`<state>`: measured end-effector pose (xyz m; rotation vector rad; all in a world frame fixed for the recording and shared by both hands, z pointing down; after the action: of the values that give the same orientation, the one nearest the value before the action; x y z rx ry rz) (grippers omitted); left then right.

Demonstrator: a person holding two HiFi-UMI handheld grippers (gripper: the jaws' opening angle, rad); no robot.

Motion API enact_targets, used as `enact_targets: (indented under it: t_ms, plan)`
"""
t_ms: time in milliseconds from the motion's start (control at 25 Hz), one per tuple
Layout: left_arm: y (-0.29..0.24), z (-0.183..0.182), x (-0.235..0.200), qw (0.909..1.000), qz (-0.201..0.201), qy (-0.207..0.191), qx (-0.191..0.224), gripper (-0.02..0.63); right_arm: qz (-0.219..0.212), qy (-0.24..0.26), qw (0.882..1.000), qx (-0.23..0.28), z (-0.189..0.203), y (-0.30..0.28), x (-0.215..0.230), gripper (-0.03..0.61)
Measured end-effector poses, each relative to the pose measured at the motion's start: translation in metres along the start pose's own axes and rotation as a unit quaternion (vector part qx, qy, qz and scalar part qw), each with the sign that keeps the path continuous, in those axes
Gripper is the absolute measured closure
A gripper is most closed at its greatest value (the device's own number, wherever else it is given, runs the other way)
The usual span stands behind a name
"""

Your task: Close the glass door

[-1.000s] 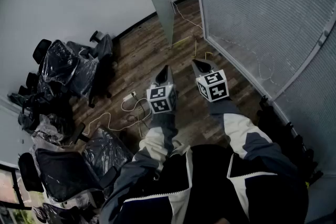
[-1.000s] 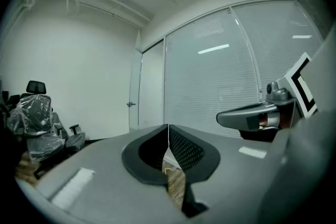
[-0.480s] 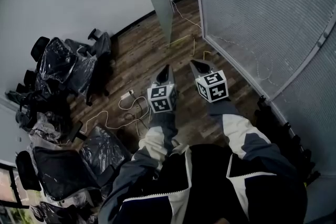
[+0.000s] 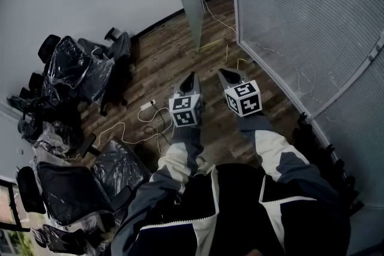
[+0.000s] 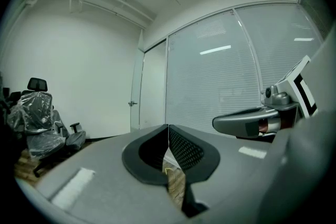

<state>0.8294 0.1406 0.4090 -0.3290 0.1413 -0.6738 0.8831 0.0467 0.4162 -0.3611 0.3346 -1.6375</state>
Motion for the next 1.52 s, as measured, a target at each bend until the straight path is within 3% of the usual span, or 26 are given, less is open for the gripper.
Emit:
enact_targets:
  t_ms: [280, 640, 960, 1240, 1520]
  plan:
    - [-0.003, 0.0, -0.053, 0.9998, -0.013, -0.015, 0.002, 0.612, -0.018, 0.004, 1.0, -0.006, -0.016, -0.048, -0.032, 0.574]
    - [-0.047, -0.017, -0.148, 0.999, 0.015, -0.041, 0.0, 0.612, 0.004, 0.001, 1.0, -0.013, -0.056, -0.145, -0.055, 0.574]
    - [-0.083, -0.019, -0.227, 0.9986, 0.049, -0.018, 0.0, 0.615, 0.03, 0.017, 0.999, -0.029, -0.084, -0.225, -0.071, 0.574]
    - [-0.106, -0.018, -0.266, 0.9978, 0.066, 0.0, 0.007, 0.615, 0.054, 0.036, 0.997, -0.036, -0.099, -0.269, -0.072, 0.574]
    - [-0.147, -0.013, -0.282, 0.9978, 0.065, 0.01, -0.01, 0.615, 0.038, 0.025, 0.998, -0.044, -0.103, -0.31, -0.048, 0.574]
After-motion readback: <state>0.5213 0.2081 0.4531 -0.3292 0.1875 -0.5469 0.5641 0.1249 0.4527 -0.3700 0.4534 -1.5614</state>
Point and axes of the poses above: the fingertips, and each gripper's own axes: y backward along the fingers, x to its right, z out of its underside, the point moved 2 cm from there along y, backward along the fingers, and after that the axes turned 14 degrees about -x, right-handed, at the moved point
